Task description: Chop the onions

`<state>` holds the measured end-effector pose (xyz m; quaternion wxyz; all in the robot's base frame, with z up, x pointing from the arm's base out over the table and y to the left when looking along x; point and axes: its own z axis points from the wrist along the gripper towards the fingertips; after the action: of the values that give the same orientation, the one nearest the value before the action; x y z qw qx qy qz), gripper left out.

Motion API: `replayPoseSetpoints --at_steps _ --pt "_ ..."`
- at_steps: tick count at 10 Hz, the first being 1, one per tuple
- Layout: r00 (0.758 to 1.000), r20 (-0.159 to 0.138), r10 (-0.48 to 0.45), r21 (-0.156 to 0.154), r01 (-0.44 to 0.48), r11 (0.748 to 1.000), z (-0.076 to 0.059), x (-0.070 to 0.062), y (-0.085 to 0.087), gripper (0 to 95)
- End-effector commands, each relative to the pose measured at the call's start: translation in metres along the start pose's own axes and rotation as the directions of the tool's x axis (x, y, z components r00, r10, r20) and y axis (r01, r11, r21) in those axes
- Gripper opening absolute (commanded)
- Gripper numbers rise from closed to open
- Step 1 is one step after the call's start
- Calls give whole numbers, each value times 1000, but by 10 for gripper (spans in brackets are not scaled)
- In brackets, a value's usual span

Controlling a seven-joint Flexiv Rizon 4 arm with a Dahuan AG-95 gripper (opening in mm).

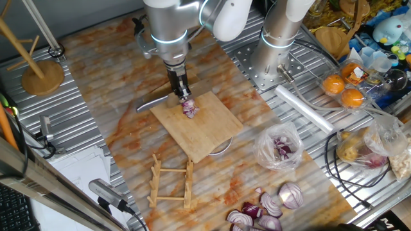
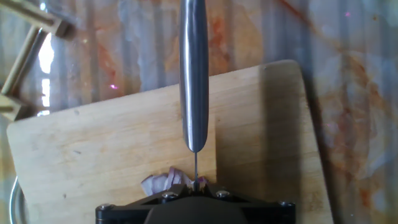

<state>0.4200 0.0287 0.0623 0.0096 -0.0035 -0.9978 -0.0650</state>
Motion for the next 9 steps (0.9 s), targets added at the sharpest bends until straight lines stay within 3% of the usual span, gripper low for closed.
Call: replayPoseSetpoints --at_steps 1,9 --pt "1000 -1 -21 5 21 1000 1 1 0 0" --pt "999 -11 -47 6 47 999 5 6 0 0"
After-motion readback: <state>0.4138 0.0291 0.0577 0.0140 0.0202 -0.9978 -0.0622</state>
